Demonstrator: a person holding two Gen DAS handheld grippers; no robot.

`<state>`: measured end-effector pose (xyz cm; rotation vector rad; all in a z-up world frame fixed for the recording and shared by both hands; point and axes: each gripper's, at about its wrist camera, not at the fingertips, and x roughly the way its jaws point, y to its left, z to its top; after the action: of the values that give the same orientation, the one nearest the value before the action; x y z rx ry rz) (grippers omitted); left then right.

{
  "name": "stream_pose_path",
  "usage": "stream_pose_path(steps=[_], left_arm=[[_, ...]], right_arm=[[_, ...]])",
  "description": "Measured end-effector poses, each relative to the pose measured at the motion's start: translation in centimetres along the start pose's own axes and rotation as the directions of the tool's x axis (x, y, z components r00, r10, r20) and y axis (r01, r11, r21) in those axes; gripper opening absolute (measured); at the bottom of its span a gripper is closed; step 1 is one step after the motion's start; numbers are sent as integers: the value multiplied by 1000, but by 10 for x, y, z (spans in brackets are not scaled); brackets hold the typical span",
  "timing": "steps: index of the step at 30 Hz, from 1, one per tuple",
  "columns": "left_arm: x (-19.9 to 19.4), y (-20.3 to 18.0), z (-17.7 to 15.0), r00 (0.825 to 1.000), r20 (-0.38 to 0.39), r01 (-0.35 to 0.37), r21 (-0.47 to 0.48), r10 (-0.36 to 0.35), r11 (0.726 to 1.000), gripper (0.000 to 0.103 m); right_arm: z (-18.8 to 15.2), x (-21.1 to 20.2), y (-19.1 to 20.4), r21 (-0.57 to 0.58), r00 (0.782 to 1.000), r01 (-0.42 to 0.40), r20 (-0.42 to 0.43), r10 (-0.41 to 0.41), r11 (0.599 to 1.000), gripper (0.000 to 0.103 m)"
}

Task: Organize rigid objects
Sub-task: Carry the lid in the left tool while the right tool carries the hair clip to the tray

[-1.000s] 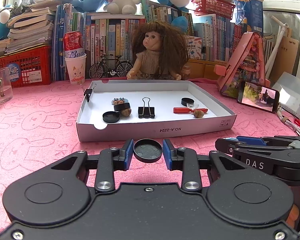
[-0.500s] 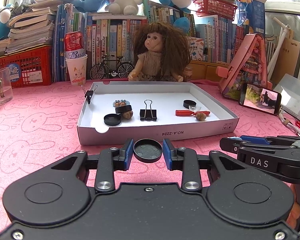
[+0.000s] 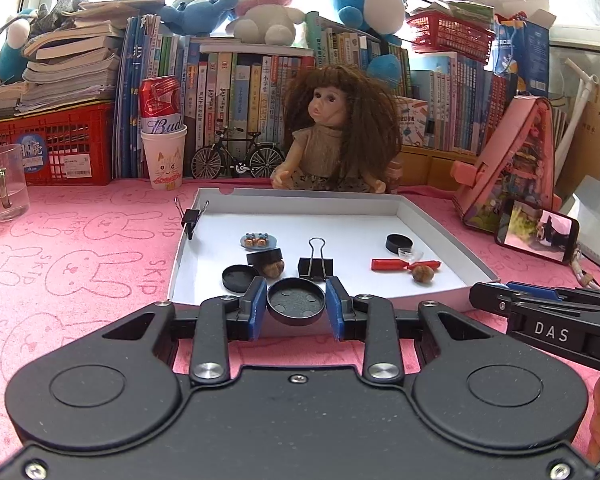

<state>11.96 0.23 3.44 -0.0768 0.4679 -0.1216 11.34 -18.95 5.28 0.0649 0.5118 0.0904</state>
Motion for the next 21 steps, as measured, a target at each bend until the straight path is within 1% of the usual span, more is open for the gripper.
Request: stream_pose_path(steps=[9, 14, 19, 21], left_arm=[[19, 11, 17, 1000, -10, 2, -49, -3, 999, 30], [35, 15, 26, 1000, -17, -18, -63, 17, 998, 30], [53, 17, 29, 999, -36, -37, -69, 34, 997, 30], [61, 17, 29, 998, -49, -44, -71, 41, 996, 30]], right_arm=[[17, 12, -9, 31, 999, -4, 32, 3, 999, 43], [26, 23, -12, 40, 999, -5, 44, 3, 999, 43], [29, 38, -15, 62, 1000, -7, 24, 5, 998, 43], [29, 44, -16, 78, 1000, -24, 15, 23, 997, 43]])
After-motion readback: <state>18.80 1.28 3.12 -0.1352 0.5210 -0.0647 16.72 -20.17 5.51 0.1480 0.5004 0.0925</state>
